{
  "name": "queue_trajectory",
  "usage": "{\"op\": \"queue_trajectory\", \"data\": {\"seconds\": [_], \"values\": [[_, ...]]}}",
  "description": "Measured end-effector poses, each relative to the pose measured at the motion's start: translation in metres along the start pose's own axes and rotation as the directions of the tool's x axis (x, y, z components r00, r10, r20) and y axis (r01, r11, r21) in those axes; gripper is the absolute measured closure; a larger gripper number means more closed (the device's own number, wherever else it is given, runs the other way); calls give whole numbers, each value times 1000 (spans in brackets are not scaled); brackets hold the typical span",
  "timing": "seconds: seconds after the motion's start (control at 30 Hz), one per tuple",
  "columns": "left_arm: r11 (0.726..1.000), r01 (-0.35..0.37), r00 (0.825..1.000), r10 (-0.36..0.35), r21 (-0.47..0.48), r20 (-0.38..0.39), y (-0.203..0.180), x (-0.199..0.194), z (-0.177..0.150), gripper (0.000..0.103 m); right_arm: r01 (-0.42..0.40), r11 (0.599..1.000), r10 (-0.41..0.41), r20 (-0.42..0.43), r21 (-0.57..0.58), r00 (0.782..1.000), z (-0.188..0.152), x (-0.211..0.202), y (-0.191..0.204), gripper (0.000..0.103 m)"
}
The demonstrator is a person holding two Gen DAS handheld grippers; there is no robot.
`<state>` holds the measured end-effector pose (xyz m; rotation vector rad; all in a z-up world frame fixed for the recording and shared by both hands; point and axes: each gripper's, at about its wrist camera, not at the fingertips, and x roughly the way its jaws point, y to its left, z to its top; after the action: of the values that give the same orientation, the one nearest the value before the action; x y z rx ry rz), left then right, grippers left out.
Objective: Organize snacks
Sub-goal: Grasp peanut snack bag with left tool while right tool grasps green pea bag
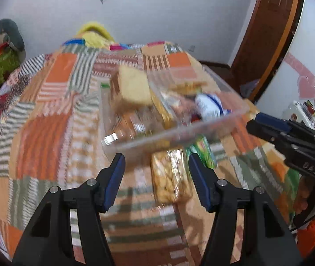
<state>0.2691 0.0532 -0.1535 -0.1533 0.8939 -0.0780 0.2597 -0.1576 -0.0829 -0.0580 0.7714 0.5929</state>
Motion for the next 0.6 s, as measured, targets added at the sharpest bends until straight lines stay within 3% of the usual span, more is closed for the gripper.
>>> {"op": "queue_trajectory", "data": {"seconds": [0.17, 0.43, 0.53, 0.6], "values": [[999, 25, 996, -28, -32, -85, -7, 34, -12, 44, -6, 1000, 7, -30, 15, 1000, -13, 6, 0, 59], [998, 29, 992, -35, -49, -125, -9, 67, -21, 44, -21, 1000, 23, -108, 19, 994, -29, 33, 3, 56], [998, 45, 991, -51, -54, -123, -1, 67, -28, 57, -32, 999, 33, -133, 12, 991, -31, 45, 10, 56], [997, 51, 991, -58, -58, -124, 4, 67, -31, 58, -43, 999, 43, -147, 6, 988, -29, 53, 15, 56]]}}
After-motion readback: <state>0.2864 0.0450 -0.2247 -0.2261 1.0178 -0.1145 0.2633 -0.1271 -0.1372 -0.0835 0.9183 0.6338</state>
